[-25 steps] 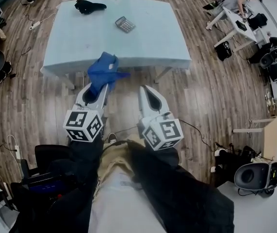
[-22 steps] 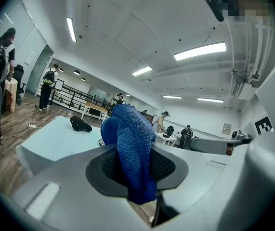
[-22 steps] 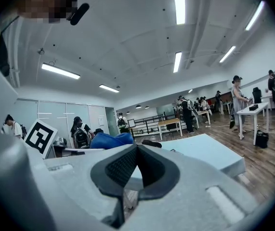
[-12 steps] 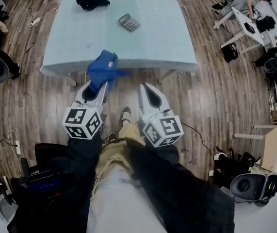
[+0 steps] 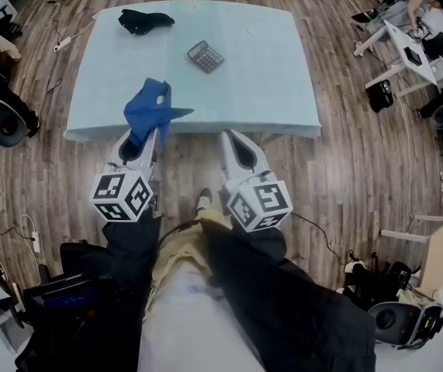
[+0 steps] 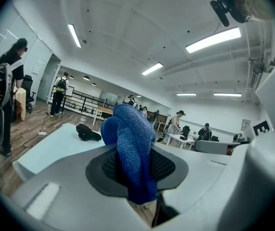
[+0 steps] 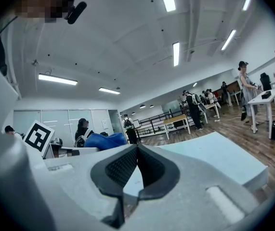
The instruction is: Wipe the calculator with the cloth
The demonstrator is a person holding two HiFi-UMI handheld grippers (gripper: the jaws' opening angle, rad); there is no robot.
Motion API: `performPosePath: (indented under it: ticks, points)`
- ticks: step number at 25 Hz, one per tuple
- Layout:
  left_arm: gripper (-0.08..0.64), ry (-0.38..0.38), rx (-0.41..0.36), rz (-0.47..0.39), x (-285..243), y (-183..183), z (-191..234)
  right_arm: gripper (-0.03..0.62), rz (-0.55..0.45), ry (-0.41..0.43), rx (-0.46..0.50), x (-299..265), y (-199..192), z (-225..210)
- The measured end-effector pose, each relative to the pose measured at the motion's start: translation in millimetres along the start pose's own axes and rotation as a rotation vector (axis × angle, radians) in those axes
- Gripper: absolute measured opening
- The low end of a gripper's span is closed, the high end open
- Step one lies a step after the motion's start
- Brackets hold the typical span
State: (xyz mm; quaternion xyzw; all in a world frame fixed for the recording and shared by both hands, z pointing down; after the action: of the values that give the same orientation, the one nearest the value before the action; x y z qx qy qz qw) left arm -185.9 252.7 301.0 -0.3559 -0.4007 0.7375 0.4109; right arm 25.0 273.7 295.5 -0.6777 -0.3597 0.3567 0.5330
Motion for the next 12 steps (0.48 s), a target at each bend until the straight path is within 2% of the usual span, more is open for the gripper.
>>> performPosePath:
  ticks: [5,12]
  points:
    - [0.097,0.024,-0.015,0.002,-42,7,-4,-0.003,0.024,0.024,-0.035,-26,-3,-42]
    - [0.097,0.067,-0.023,-0.014,-80,19,-7,-0.003,0.062,0.101,-0.044,-59,-2,-75]
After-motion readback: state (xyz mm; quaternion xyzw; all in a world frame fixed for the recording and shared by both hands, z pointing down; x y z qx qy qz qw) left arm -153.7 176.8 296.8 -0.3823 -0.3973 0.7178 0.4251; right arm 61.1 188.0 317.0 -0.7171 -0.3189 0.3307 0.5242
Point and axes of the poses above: the fingertips, and each gripper's own axes: x backward along the fingers, z to its left, y out of its top, the point moved 6 cm from there along x, backward along the fingers, and after that the axes turned 7 degrees about x, right-handed, at the moved point
